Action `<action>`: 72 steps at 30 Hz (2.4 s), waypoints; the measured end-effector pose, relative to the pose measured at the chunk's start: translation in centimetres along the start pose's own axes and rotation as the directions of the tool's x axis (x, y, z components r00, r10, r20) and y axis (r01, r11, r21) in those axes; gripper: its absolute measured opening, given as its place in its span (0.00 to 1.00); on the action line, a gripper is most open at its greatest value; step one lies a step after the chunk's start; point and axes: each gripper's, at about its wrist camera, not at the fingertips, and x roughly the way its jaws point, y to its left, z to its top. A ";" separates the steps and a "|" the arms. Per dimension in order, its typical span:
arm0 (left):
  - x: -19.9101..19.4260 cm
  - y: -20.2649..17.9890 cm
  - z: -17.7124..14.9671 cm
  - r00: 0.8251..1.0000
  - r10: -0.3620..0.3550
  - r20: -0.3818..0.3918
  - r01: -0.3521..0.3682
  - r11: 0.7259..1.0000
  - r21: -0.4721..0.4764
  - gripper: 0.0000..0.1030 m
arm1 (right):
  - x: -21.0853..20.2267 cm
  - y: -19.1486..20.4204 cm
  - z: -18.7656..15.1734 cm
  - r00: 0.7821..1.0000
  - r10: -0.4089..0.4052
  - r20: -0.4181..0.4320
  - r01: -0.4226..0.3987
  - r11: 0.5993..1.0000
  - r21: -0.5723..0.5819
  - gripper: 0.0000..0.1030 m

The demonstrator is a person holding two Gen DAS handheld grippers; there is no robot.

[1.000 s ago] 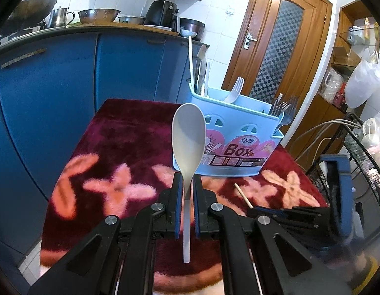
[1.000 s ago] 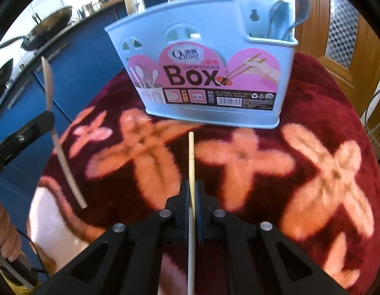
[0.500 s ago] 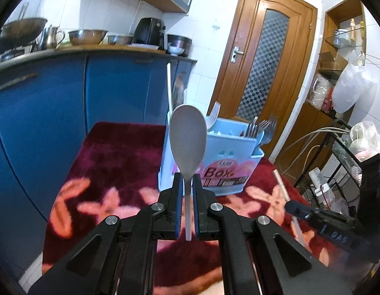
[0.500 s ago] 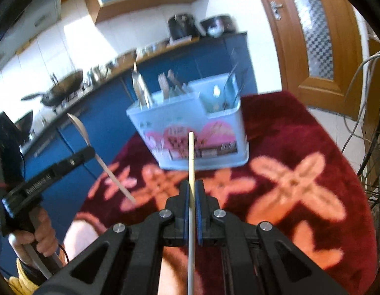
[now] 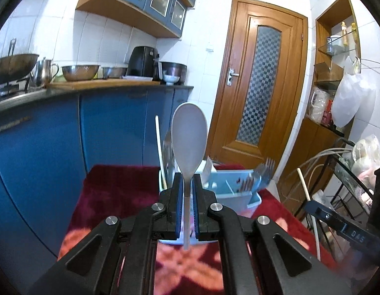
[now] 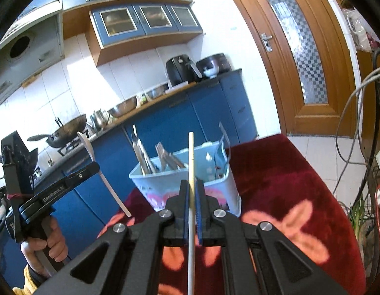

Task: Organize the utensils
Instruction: 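Lift the spoon and chopstick and carry both over the blue holder, then lower the spoon into the holder and open the left gripper while the right gripper releases the chopstick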

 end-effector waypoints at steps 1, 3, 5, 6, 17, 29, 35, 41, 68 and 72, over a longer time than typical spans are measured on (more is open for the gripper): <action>0.3 -0.1 0.5 1.000 0.001 0.008 -0.001 1.000 0.002 0.05 | 0.2 -0.1 0.2 1.000 0.001 0.007 -0.001 1.000 -0.001 0.06; 0.8 -0.2 1.5 1.000 0.002 0.024 -0.002 1.000 0.005 0.05 | 0.7 -0.1 0.9 1.000 0.002 0.022 -0.002 1.000 -0.002 0.06; 1.2 -0.4 2.4 0.999 0.001 0.037 -0.001 1.000 0.008 0.05 | 1.3 -0.1 1.3 0.999 0.003 0.032 -0.003 1.000 -0.006 0.06; 1.5 -0.5 3.1 0.999 0.004 0.047 -0.005 1.000 0.010 0.05 | 1.6 -0.1 1.7 0.999 0.002 0.042 -0.002 1.000 -0.010 0.06; 6.0 -0.2 6.2 0.998 0.008 0.065 -0.009 1.000 0.007 0.05 | 4.7 -0.2 4.6 0.990 0.015 0.137 -0.011 0.999 -0.034 0.06; 10.1 -0.1 3.1 0.999 0.019 0.034 -0.020 1.000 0.018 0.05 | 9.9 0.0 7.4 0.963 0.023 0.267 -0.001 0.997 -0.081 0.06; 10.6 0.0 2.1 0.999 0.017 0.045 -0.018 1.000 0.021 0.05 | 12.7 0.8 6.7 0.945 -0.018 0.327 0.072 0.985 -0.154 0.06; 11.3 0.3 1.2 0.999 0.006 0.037 -0.006 1.000 0.007 0.05 | 14.1 1.5 5.5 0.935 -0.038 0.354 0.121 0.969 -0.218 0.06; 12.3 0.0 -0.1 0.999 -0.032 0.013 0.032 0.999 0.016 0.26 | 12.0 2.7 3.9 0.956 -0.019 0.291 0.109 0.949 -0.295 0.33; 11.3 -0.6 0.3 0.999 -0.034 0.017 0.034 0.999 0.028 0.26 | 10.8 3.2 4.1 0.957 -0.003 0.289 0.091 0.952 -0.293 0.35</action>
